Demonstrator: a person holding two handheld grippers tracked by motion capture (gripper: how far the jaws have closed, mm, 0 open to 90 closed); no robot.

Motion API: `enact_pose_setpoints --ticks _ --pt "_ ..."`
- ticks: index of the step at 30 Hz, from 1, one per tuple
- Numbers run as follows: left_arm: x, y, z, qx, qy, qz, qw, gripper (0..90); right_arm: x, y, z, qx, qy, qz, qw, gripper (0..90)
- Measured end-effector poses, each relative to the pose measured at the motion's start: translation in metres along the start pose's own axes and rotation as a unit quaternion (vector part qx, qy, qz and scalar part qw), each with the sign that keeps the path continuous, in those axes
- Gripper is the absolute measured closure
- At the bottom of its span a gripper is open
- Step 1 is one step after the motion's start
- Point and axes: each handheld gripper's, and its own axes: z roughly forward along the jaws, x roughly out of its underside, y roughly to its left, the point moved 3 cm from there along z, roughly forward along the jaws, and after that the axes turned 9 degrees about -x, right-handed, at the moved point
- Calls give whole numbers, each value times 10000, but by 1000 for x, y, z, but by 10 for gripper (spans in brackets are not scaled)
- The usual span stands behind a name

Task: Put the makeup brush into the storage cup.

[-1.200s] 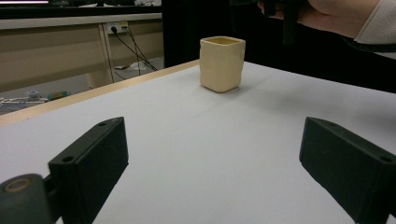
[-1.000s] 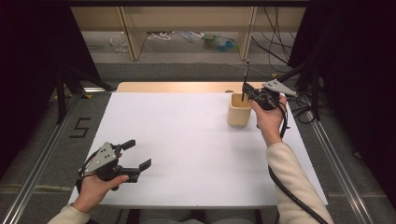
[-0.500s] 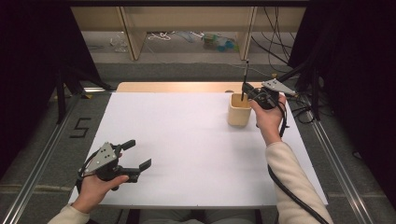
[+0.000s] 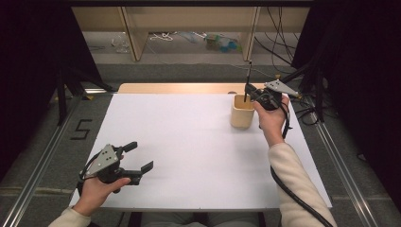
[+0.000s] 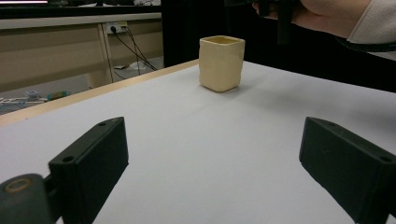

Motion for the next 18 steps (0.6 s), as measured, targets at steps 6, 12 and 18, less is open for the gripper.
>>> enact_pose_setpoints --ticks 6,12,18 --pt "0 0 0 2 -2 1 10000 76 2 -1 2 -7 -18 -4 10000 843" --pt "0 0 0 8 2 31 10000 76 4 -2 2 -13 71 7 10000 843" --pt "0 0 0 25 -17 38 10000 76 5 -3 4 20 -17 -1 10000 843"
